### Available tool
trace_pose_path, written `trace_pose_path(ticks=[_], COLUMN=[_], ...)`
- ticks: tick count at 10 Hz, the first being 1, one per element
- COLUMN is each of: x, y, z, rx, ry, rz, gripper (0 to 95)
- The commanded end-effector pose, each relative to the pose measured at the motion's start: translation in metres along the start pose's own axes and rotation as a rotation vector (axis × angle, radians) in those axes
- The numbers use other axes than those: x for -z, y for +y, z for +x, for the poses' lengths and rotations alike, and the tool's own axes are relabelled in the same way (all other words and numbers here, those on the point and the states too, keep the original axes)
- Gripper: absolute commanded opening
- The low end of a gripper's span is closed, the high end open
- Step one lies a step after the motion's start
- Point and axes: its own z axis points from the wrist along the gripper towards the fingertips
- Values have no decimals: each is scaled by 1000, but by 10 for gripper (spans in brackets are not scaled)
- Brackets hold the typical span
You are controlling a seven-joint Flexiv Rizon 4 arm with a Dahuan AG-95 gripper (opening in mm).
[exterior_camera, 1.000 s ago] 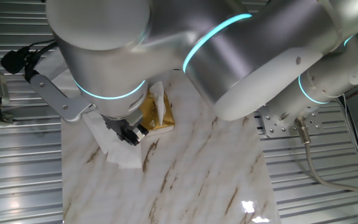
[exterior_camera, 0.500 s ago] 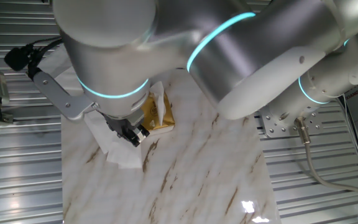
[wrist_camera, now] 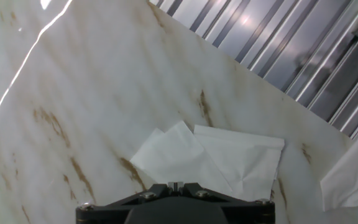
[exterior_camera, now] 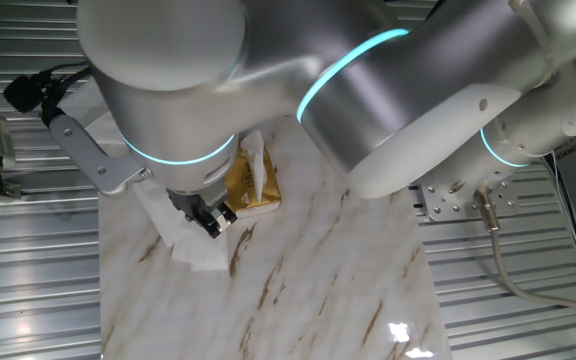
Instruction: Pull out a napkin
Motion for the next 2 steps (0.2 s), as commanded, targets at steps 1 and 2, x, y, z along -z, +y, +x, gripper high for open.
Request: trace_pose_path(ticks=[1,2], x=[0,0], y=[0,-1], z=[-2,-2], rx=[14,15], ry=[1,3], rz=[-2,-4], gripper=[0,0])
